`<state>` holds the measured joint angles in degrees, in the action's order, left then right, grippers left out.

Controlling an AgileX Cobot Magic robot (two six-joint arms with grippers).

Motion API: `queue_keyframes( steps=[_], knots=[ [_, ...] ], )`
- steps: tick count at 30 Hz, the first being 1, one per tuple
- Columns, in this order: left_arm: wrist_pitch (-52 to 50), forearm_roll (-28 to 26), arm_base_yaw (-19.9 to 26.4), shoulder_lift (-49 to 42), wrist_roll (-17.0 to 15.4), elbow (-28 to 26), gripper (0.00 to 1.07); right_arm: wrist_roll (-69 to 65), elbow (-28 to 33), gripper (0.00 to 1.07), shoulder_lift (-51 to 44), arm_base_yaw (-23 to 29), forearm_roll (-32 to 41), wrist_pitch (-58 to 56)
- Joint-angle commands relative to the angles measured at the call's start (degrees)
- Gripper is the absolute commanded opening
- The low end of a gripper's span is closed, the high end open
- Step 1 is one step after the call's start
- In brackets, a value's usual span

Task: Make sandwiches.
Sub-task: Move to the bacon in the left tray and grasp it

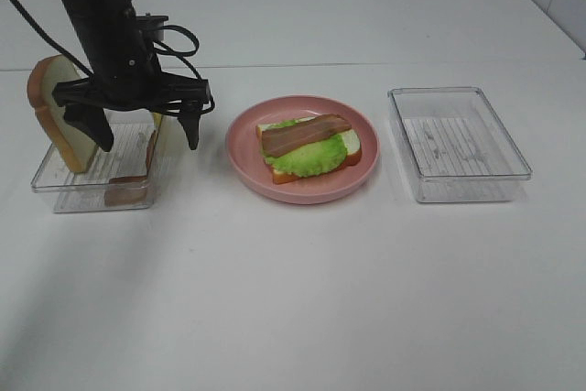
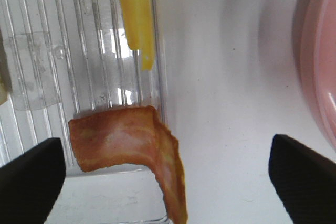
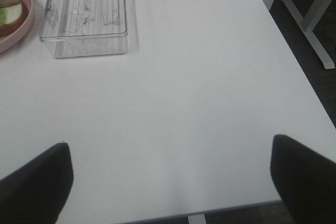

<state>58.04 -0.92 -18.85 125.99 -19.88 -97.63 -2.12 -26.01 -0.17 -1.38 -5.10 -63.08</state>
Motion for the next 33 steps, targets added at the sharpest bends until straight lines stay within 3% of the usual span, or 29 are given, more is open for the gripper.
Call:
queue_keyframes(
  steps=[1,10,15,19,20,22,25,27,30,32,33],
  knots=[
    [0.9,-0.5,-0.3,0.5,-0.3,-0.1,0.98,0.6,0.1,0.99,-1.8,-0.2,-0.3,0.1],
    [1.6,-0.5,-0.3,0.6,0.0,-0.1,0.98,0.6,0.1,0.99,-1.8,-0.2,-0.3,0.1],
    [1.5,-0.5,-0.3,0.6,0.0,-0.1,0.90,0.6,0.1,0.99,-1.8,-0.2,-0.3,0.1],
    [1.5,-0.5,-0.3,0.6,-0.1,-0.1,0.74,0.6,0.1,0.99,-1.8,-0.2,-0.3,0.1],
    [1.5,-0.5,-0.3,0.6,-0.1,-0.1,0.74,0.6,0.1,0.99,-1.8,-0.2,-0.3,0.1],
    [1.4,-0.5,-0.3,0.6,-0.6,-0.1,0.63,0.6,0.1,0.99,-1.8,-0.2,-0.3,0.1],
    [1.4,-0.5,-0.3,0.6,-1.1,-0.1,0.60,0.6,0.1,0.99,-1.8,-0.2,-0.3,0.1],
    [0.6,-0.6,-0.3,0.6,-2.0,-0.1,0.47,0.6,0.1,0.99,-1.8,-0.2,-0.3,0.1],
    [0.3,-0.7,-0.3,0.6,-2.0,-0.1,0.43,0.6,0.1,0.99,-1.8,-0.2,-0.3,0.1],
    [-0.3,-1.9,-0.3,0.6,-2.0,-0.1,0.25,0.6,0.1,0.99,-1.8,-0.2,-0.3,0.1],
    [-0.3,-1.9,-0.3,0.6,-2.0,-0.1,0.25,0.6,0.1,0.99,-1.8,-0.2,-0.3,0.1]
  ],
)
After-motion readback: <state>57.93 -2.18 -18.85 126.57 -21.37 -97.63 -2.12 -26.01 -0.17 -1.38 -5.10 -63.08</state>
